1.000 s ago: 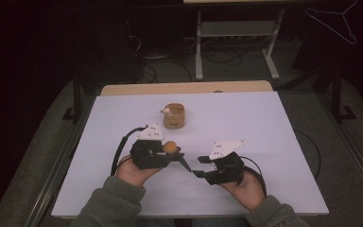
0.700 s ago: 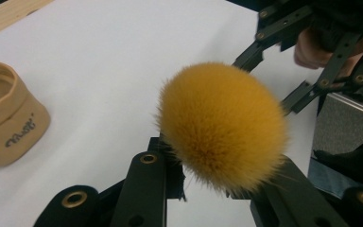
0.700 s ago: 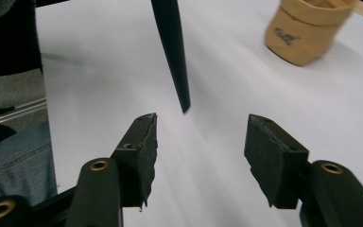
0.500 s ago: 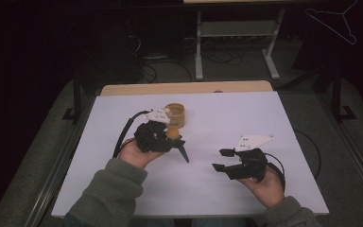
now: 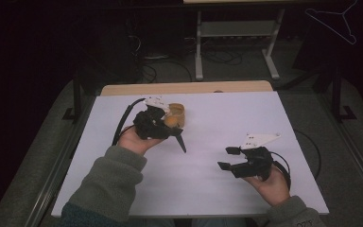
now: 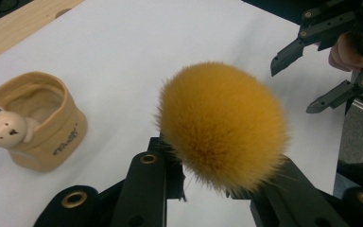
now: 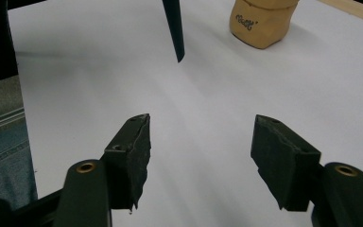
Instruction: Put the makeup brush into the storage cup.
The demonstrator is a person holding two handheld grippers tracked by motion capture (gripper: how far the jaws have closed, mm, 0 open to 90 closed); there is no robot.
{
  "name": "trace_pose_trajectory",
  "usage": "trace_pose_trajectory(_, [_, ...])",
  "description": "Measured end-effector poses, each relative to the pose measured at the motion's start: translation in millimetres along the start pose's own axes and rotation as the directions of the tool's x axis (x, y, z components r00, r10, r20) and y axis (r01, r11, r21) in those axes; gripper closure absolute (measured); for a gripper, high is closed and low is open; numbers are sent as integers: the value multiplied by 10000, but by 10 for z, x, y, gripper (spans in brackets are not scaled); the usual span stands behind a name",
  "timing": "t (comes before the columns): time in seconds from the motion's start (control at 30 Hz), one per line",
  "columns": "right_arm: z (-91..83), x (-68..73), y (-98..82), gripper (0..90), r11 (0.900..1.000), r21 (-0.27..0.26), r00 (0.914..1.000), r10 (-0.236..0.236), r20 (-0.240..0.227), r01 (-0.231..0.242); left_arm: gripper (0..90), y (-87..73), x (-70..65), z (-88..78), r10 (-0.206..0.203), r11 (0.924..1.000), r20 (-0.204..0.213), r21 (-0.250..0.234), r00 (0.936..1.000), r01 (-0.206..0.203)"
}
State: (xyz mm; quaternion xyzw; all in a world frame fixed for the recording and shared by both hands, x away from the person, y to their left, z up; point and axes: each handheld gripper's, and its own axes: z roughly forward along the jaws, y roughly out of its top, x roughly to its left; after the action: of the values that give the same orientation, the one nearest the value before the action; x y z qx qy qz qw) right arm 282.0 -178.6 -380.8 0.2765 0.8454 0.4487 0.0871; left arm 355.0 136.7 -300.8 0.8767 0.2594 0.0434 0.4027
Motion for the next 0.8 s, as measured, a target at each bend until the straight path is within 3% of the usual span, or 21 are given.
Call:
trace_pose_trajectory(0.3, [-12, -51, -17, 349, 9999, -42, 9999, 159, 65, -159, 727, 139, 217, -36, 56, 10000, 56, 4, 10000, -56])
trace_pose_trajectory(0.57, [-5, -78, -22, 332, 9997, -4, 9997, 235, 87, -235, 727, 291, 388, -43, 276, 9993, -169, 275, 9995, -272])
trace_pose_trajectory(0.8, [17, -91, -8, 323, 9995, -28, 9995, 301, 114, -301, 727, 451, 564, -62, 88, 9997, -339, 240, 9994, -80])
